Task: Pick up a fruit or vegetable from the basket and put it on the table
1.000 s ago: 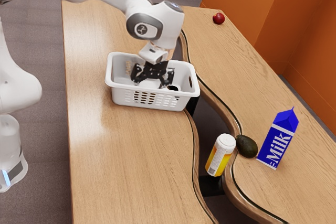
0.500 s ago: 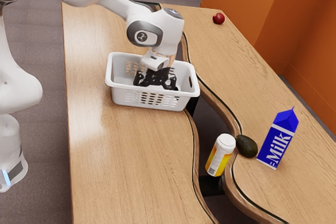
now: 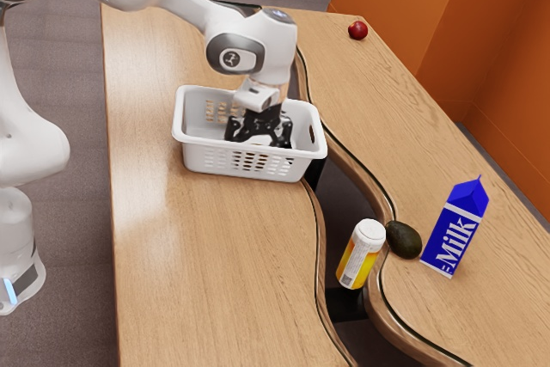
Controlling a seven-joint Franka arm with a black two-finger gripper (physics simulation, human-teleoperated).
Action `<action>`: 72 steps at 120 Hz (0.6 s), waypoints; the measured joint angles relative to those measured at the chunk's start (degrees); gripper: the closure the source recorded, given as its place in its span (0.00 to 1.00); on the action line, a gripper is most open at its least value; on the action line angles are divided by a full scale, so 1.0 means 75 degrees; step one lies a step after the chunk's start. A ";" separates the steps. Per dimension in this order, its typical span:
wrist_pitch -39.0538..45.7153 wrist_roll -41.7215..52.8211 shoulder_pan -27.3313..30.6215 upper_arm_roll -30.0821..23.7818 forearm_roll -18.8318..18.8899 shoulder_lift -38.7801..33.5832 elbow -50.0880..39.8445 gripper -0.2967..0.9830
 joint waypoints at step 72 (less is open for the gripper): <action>-0.0235 -0.0075 -0.0177 0.0151 -0.0035 -0.0030 0.0264 0.28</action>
